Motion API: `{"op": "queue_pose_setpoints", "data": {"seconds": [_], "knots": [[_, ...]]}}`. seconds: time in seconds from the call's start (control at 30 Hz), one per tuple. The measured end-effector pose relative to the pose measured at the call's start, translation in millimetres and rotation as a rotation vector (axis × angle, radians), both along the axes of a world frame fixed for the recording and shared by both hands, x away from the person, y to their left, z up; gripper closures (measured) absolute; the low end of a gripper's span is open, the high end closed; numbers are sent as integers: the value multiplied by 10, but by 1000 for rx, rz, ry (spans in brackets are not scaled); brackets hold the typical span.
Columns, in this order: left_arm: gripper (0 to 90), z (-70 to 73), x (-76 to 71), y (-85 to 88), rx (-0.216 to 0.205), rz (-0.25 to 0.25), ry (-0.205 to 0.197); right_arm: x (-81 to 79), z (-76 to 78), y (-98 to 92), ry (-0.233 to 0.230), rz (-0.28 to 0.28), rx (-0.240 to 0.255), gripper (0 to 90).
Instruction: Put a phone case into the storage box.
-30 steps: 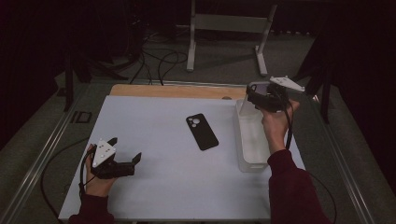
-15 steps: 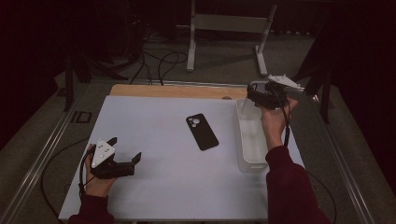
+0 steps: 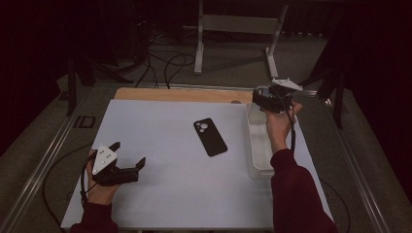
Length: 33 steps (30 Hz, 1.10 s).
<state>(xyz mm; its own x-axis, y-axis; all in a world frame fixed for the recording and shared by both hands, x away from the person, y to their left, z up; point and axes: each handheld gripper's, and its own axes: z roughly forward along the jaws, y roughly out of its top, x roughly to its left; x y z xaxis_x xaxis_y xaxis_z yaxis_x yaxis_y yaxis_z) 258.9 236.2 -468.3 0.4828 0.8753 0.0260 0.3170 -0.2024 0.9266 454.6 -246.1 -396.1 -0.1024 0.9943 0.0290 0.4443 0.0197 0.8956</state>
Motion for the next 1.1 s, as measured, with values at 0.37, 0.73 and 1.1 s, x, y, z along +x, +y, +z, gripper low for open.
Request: {"op": "queue_pose_setpoints", "data": {"seconds": [0.37,0.73,1.1], "knots": [[0,6,-6,5,-5,-1,-1,114,-156,-4,58,-33,15,166],[0,21,-18,27,-15,5,-8,178,-281,25,104,-61,-7,166],[0,18,-22,17,-15,-1,-6,228,-425,42,144,-76,-25,165]]}}
